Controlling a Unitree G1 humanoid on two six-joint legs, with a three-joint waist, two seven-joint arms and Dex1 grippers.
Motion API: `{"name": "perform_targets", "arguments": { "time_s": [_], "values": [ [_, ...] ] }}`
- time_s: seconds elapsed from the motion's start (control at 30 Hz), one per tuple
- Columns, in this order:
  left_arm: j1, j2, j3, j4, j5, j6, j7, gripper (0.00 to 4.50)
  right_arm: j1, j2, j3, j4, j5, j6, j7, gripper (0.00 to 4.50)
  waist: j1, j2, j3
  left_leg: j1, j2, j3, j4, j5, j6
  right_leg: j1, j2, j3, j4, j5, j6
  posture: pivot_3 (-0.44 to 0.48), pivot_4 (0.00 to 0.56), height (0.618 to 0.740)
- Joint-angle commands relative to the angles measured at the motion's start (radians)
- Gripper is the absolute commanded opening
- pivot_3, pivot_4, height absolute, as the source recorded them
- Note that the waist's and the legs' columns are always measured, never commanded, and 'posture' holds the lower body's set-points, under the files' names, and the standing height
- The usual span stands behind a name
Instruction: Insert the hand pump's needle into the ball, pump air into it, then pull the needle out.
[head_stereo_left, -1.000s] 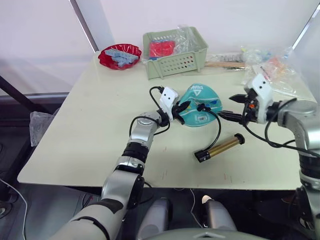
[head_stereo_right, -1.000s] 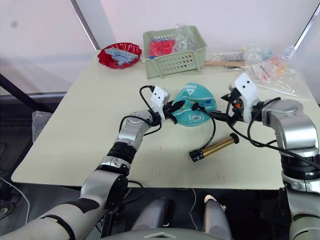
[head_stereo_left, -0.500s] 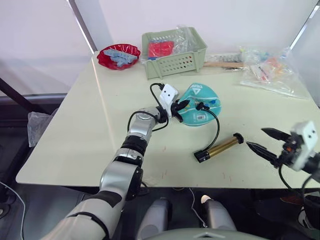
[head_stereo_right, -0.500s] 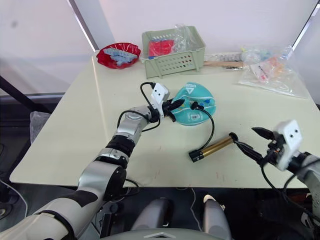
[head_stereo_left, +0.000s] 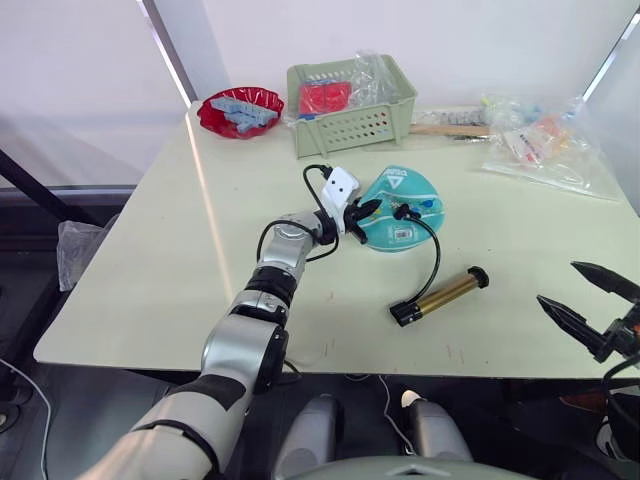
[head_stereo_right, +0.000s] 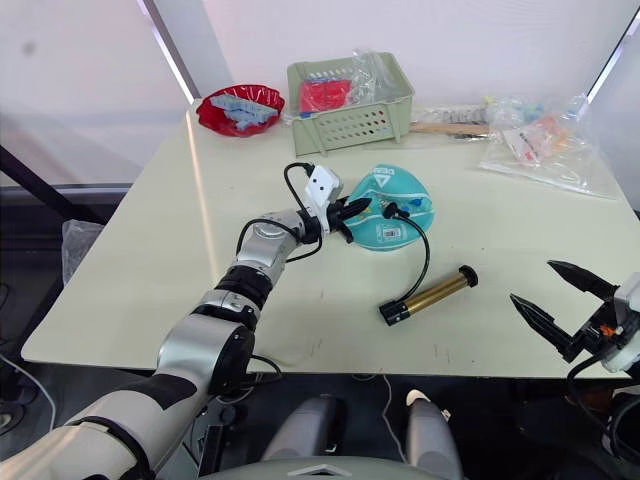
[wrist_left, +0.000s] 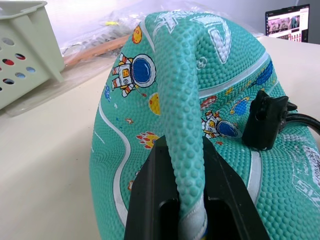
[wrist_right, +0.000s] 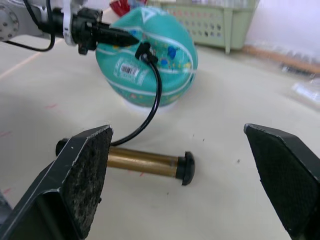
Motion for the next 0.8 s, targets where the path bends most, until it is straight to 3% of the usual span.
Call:
{"name": "perform_targets", "arguments": {
  "time_s": [0.03, 0.17, 0.53, 0.8],
  "values": [
    [0.016, 0.004, -0.037, 0.051, 0.044, 0.022, -0.011, 0.00, -0.001, 0.013, -0.027, 0.011, 0.024, -0.093, 0.002, 4.41, 0.000, 0.000, 0.000, 0.000, 0.000, 0.000, 0.000, 0.000, 0.000, 0.000, 0.000, 0.000, 0.000, 0.000, 0.000, 0.000, 0.150, 0.737],
    [0.007, 0.009, -0.036, 0.051, 0.040, 0.010, -0.034, 0.00, 0.000, 0.010, -0.017, 0.034, 0.039, -0.135, -0.002, 4.41, 0.000, 0.000, 0.000, 0.000, 0.000, 0.000, 0.000, 0.000, 0.000, 0.000, 0.000, 0.000, 0.000, 0.000, 0.000, 0.000, 0.150, 0.737],
    [0.019, 0.013, 0.000, 0.009, 0.010, -0.046, -0.008, 4.30, -0.023, 0.003, 0.029, 0.080, 0.064, -0.187, 0.006, 4.50, 0.002, 0.000, 0.002, -0.001, -0.001, 0.000, 0.000, 0.000, 0.000, 0.000, -0.001, 0.000, 0.000, 0.000, 0.000, 0.000, 0.150, 0.737],
    [0.042, 0.011, 0.057, -0.058, -0.053, -0.102, -0.019, 4.30, -0.024, -0.002, 0.052, 0.104, 0.066, -0.204, 0.012, 4.50, 0.001, 0.000, 0.008, -0.002, -0.001, 0.000, 0.000, 0.000, 0.000, -0.001, -0.001, 0.000, 0.000, 0.000, -0.001, 0.000, 0.150, 0.737]
  ]
}}
